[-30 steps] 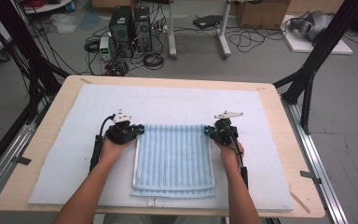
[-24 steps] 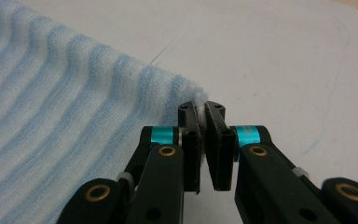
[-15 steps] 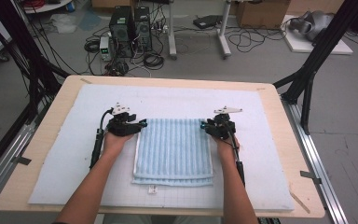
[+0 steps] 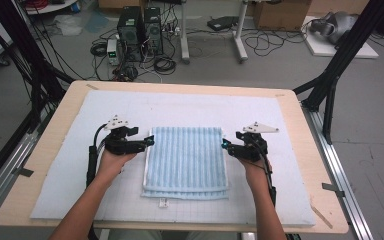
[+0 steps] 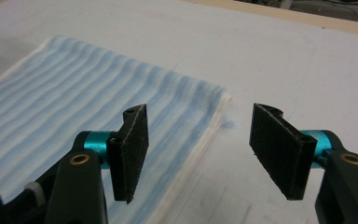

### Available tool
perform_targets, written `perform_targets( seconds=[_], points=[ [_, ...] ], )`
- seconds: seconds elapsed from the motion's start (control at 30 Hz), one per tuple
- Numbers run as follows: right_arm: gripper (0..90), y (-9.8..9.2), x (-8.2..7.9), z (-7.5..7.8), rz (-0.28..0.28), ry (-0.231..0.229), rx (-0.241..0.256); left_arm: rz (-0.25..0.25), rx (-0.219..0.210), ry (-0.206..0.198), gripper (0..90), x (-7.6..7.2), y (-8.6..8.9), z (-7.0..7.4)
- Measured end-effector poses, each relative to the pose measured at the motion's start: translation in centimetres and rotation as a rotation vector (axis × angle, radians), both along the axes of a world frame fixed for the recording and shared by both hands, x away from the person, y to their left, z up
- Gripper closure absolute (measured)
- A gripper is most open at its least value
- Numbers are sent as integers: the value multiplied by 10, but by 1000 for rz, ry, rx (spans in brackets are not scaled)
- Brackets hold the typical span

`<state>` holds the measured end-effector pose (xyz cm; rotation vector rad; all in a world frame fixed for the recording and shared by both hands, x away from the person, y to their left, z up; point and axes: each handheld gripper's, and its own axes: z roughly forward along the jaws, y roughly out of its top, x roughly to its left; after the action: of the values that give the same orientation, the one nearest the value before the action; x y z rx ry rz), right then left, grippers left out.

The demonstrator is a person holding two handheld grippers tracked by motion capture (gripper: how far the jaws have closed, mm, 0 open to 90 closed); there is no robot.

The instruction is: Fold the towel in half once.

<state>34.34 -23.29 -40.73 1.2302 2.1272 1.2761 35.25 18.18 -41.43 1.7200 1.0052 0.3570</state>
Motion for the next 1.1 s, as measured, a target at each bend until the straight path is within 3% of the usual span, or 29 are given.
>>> perform_targets(
  seconds=[0.1,0.33,0.5,0.57,0.67,0.73,0.9,1.03,1.1],
  points=[
    [375,-1,-15,-1,14,-10,-17,-36,20,3,219,-11,-1,-1],
    [423,-2,-55,-10,40,-7,-23,-54,-16,-25,230,-40,3,-4],
    [460,4,-80,-22,77,-25,-39,-73,-7,11,326,-60,8,-13],
    [468,7,-83,-28,89,-16,-72,-86,-8,27,343,-68,8,-19],
    [478,8,-86,-32,87,-1,-58,-110,13,43,379,-78,8,-25],
    [479,10,-89,-31,99,-8,-70,-137,-3,58,397,-84,9,-27],
    [478,11,-99,-26,116,-8,-103,-197,8,23,414,-98,9,-34],
    [518,12,-110,-28,137,6,-111,-232,34,4,488,-105,8,-35],
    [520,14,-114,-31,147,17,-134,-237,81,13,497,-106,4,-36]
  ],
)
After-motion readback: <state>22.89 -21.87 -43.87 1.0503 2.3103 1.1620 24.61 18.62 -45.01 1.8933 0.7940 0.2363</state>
